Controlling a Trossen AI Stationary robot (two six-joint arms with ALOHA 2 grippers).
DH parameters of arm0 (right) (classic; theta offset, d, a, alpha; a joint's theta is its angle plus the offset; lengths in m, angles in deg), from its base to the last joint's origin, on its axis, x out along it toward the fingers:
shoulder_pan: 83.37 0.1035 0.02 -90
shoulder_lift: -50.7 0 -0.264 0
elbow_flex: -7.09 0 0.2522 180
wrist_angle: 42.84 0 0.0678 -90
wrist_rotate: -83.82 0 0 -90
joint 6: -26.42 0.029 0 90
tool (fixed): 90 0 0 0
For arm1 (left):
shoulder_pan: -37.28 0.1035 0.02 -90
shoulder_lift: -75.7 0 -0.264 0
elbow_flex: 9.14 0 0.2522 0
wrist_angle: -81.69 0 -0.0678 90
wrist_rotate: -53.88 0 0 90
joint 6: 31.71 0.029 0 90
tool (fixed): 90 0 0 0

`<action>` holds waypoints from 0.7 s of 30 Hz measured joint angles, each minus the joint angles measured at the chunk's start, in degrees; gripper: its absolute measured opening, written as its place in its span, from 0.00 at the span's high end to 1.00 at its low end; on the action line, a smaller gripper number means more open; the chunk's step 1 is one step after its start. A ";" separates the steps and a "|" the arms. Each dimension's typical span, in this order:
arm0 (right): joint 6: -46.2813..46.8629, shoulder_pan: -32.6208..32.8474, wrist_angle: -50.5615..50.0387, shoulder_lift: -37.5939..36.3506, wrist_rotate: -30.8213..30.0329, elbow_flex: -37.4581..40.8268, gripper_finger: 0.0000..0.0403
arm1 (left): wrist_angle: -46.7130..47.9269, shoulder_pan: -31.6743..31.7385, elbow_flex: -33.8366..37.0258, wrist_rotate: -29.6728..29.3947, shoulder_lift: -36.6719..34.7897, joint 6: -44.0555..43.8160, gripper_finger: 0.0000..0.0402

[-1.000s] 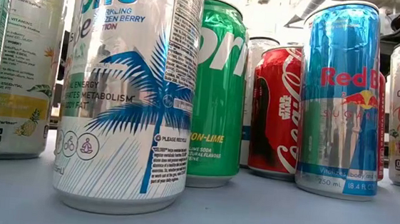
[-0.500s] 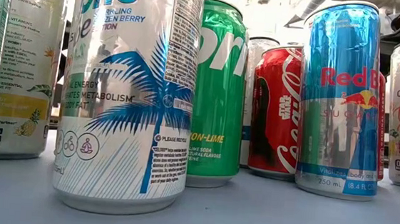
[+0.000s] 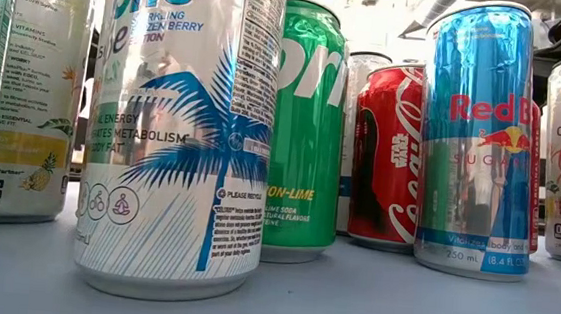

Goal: Place canned beverage on shelf
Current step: Put the top right white yellow soda can on the shelf

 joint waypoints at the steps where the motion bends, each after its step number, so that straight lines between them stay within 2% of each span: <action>1: -0.01 0.00 0.00 0.00 0.00 0.01 0.78 | 0.00 0.02 0.00 -0.47 -0.02 -0.04 1.00; 5: 0.70 0.00 0.17 0.00 0.01 0.00 0.78 | 0.06 0.02 0.00 -2.04 0.00 -0.13 1.00; 8: 6.05 -0.13 2.07 0.00 -0.20 -0.01 0.78 | -1.73 0.02 0.00 -4.38 0.00 -1.35 1.00; 11: 12.37 -0.52 5.74 -0.02 -1.12 -0.01 0.78 | -5.67 0.00 0.00 -2.70 0.00 -1.50 0.99; 15: 18.26 -0.81 9.26 -0.02 -2.01 -0.01 0.78 | -17.63 -0.04 -0.02 2.01 0.02 1.11 0.94; 21: 18.42 -2.16 19.56 0.00 -2.01 -0.01 0.78 | -38.11 -0.04 -0.07 1.82 0.00 13.75 0.80</action>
